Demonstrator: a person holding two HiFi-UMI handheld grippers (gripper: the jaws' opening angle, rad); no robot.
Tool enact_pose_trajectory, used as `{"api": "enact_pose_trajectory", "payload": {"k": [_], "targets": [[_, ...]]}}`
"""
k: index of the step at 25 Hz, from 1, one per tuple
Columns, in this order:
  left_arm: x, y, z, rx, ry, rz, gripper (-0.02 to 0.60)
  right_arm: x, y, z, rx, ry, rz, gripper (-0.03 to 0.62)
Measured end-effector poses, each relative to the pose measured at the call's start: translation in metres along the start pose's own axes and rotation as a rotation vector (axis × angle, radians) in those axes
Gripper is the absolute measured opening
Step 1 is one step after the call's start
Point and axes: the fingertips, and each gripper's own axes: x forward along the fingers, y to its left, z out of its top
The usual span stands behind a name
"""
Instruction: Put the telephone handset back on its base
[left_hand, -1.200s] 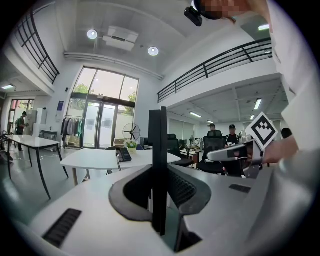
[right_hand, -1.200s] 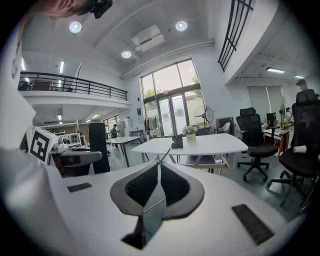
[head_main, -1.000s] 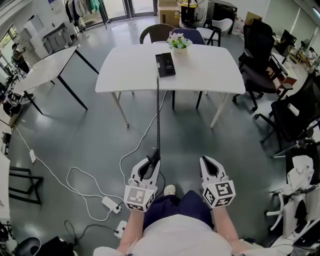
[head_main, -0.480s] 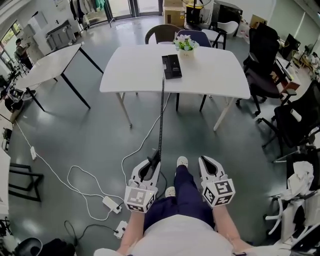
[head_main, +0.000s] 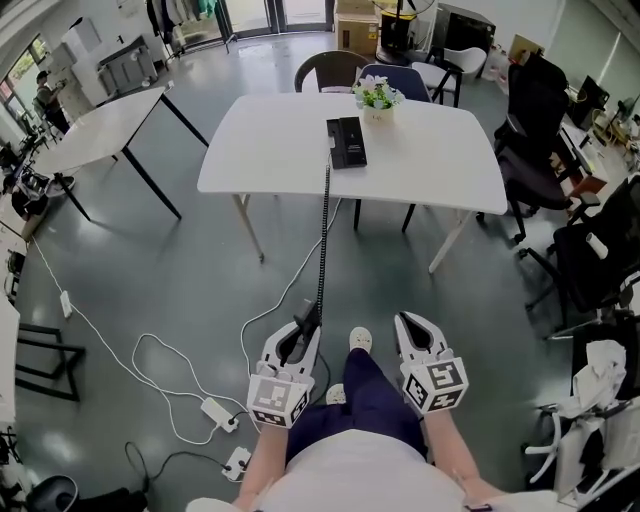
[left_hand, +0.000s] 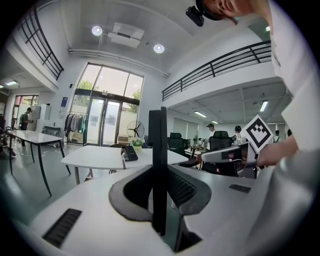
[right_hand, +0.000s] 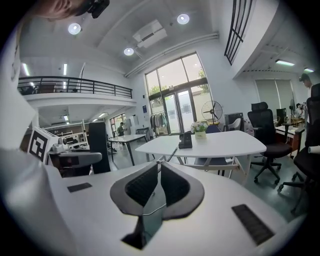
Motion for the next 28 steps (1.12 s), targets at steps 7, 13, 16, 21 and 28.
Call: {"api": "enact_pose_trajectory", "payload": {"k": [7, 13, 16, 21, 28], "targets": [[0.039, 0.013, 0.008, 0.009, 0.017, 0.005, 0.084, 0.033, -0.031, 0.012, 0.017, 0.007, 0.001, 0.043], [0.079, 0.031, 0.011, 0.002, 0.034, 0.022, 0.084, 0.071, -0.058, 0.020, 0.026, 0.024, 0.010, 0.043], [0.099, 0.041, 0.014, -0.006, 0.036, 0.036, 0.084, 0.089, -0.069, 0.029, 0.021, 0.024, 0.019, 0.043], [0.132, 0.053, 0.023, -0.009, 0.029, 0.047, 0.084, 0.115, -0.090, 0.041, 0.016, 0.024, 0.028, 0.043], [0.172, 0.066, 0.031, -0.021, 0.027, 0.055, 0.084, 0.144, -0.118, 0.054, 0.020, 0.030, 0.034, 0.043]]}}
